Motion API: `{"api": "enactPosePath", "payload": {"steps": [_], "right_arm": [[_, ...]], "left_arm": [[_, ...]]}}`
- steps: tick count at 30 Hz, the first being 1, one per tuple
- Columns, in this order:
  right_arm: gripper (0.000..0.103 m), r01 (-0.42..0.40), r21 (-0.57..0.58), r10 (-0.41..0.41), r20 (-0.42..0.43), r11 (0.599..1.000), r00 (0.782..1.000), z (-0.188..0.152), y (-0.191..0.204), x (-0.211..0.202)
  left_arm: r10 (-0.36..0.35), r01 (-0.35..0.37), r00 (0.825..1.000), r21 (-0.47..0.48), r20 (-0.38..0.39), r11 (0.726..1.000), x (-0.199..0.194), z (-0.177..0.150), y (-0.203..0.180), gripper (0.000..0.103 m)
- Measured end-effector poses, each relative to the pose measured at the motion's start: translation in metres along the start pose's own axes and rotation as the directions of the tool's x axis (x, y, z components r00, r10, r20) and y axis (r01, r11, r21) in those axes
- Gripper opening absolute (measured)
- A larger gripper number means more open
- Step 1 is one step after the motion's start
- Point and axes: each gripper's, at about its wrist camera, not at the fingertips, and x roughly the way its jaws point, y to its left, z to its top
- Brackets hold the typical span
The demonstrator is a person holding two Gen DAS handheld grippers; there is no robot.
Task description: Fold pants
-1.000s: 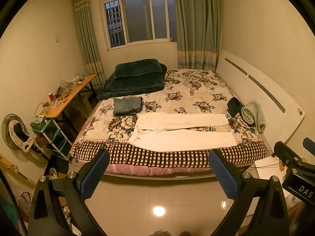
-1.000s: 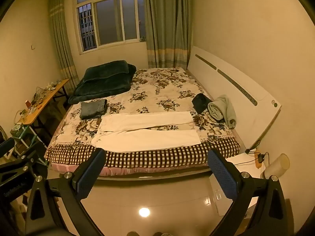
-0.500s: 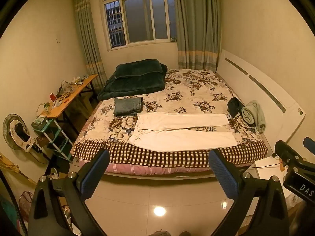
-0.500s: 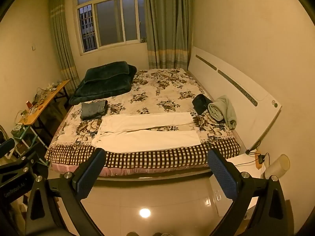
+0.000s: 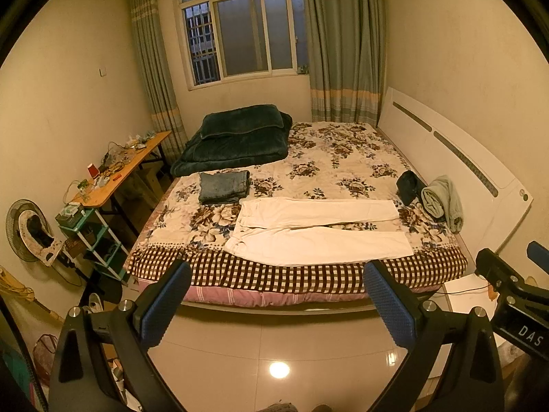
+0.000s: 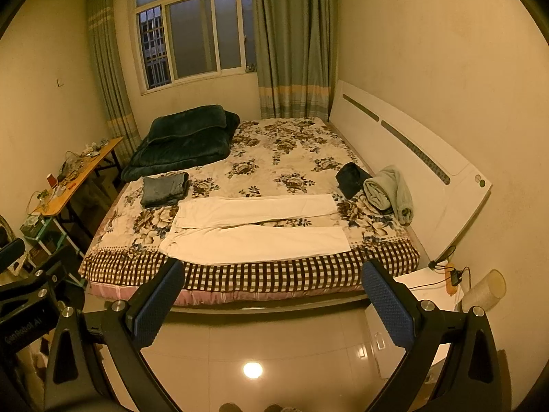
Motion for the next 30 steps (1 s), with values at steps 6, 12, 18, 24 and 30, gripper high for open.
{"api": "enactPosePath", "payload": {"steps": [6,12,18,24,30], "right_arm": [[0.103,0.001,0.0,-0.001,0.002,1.0,1.0,-0.001,0.004,0.011],[0.103,0.0,0.003,0.0,0.002,1.0,1.0,0.0,0.002,0.01],[0.103,-0.001,0.003,0.001,0.005,1.0,1.0,-0.001,0.002,0.008],[0.103,-0.002,0.002,0.002,0.008,1.0,1.0,0.001,0.003,0.007],[0.103,-0.004,0.005,0.004,0.011,1.0,1.0,0.001,0.002,0.006]], "left_arm": [[0.003,-0.003,1.0,0.0,0.001,1.0,0.0,0.0,0.0,0.102],[0.0,0.0,1.0,0.002,0.0,1.0,-0.004,0.002,0.001,0.102],[0.005,-0.005,1.0,0.002,0.004,1.0,-0.004,0.003,0.0,0.102],[0.004,-0.004,1.0,0.001,0.005,1.0,-0.005,0.005,0.001,0.102],[0.002,-0.003,1.0,0.001,0.004,1.0,-0.007,0.008,-0.002,0.102]]}}
